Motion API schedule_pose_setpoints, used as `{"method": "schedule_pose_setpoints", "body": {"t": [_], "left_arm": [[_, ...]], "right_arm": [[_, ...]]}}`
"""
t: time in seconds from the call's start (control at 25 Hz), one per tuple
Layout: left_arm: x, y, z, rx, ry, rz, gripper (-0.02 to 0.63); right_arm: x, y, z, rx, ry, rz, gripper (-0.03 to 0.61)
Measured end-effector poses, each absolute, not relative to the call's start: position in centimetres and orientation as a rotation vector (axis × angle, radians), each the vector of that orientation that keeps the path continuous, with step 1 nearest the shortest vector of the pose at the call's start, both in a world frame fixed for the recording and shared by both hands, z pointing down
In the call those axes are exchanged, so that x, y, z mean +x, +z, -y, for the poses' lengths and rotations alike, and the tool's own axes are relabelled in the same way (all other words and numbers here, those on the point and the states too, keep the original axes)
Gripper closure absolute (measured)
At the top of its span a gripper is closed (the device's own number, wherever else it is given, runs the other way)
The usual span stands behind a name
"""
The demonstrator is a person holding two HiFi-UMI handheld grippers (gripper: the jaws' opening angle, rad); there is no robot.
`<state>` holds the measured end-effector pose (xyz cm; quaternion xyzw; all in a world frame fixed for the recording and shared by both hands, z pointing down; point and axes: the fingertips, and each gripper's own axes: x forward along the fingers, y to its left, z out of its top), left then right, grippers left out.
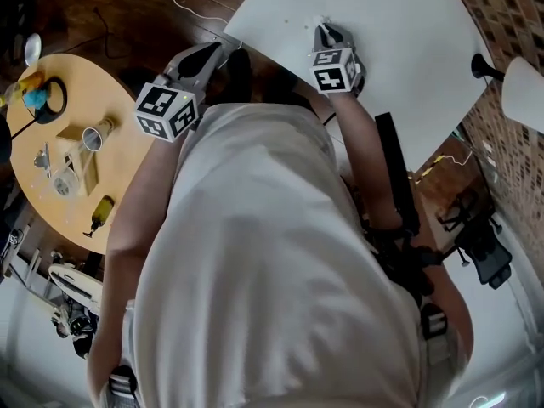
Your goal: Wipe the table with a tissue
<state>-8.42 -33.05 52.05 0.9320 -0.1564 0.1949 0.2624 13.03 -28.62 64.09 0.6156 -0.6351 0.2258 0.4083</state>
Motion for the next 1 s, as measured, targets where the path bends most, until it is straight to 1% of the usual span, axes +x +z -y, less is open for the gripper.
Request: {"method": "schedule_pose_setpoints", "body": {"t": [0.16, 0.36, 0.52, 0.6, 0.72, 0.84, 1.0], "left_arm": [[-8.0, 51.9, 33.2, 2.535, 0.53, 0.387, 0.609], [-7.1, 52.2, 32.8, 2.54, 0.539, 0.344, 0.609], [-6.3, 52.1, 32.2, 2.545, 0.537, 0.315, 0.609], [-5.9, 51.9, 32.0, 2.548, 0.533, 0.307, 0.609], [-5.6, 51.8, 32.2, 2.55, 0.531, 0.309, 0.609], [-5.9, 51.8, 32.5, 2.551, 0.533, 0.319, 0.609], [-7.0, 51.9, 32.9, 2.541, 0.536, 0.348, 0.609]], "right_arm": [[10.4, 64.0, 29.1, 1.448, 0.534, 1.625, 0.551], [5.8, 64.2, 27.4, 1.161, 0.416, 1.804, 0.551], [3.7, 64.1, 25.5, 0.935, 0.356, 1.928, 0.548], [5.1, 63.3, 25.6, 1.02, 0.407, 1.964, 0.548], [10.4, 62.2, 26.9, 1.397, 0.617, 1.905, 0.548], [15.2, 63.0, 26.9, 1.642, 0.775, 1.783, 0.548], [16.6, 63.9, 26.9, 1.717, 0.775, 1.66, 0.547]]}}
